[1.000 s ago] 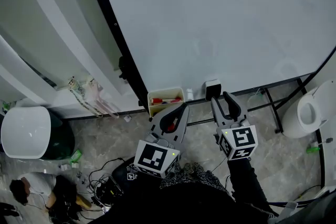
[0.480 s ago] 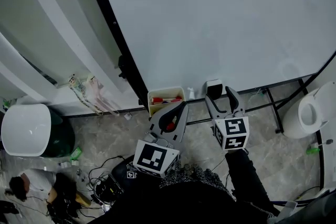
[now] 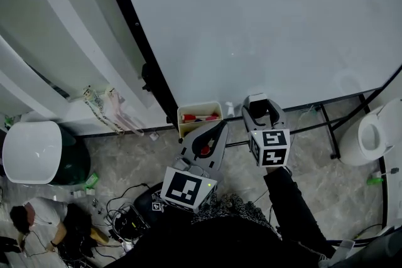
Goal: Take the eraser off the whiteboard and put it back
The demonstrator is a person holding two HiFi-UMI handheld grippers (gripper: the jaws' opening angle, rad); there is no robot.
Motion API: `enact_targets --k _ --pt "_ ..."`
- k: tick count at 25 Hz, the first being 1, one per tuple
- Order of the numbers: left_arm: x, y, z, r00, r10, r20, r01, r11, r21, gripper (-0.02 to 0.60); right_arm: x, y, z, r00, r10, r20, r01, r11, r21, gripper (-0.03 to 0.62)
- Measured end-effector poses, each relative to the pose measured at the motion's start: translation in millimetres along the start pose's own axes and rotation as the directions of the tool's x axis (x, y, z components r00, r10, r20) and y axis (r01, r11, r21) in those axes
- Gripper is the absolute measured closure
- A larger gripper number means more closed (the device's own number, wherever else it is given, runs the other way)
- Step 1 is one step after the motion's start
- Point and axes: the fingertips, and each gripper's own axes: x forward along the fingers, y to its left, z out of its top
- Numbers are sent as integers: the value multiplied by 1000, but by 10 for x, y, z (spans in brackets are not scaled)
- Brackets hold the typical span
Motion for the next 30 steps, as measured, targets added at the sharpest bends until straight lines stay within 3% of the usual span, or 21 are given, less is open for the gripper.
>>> enact_targets --k 14,30 --pt "-55 27 -22 1000 1 -14 0 1000 20 580 63 -91 -39 998 -64 1 64 998 21 312" --pt "-81 73 -16 1000 3 -18 -3 1000 22 579 -7 -85 66 999 -35 20 35 999 -2 327"
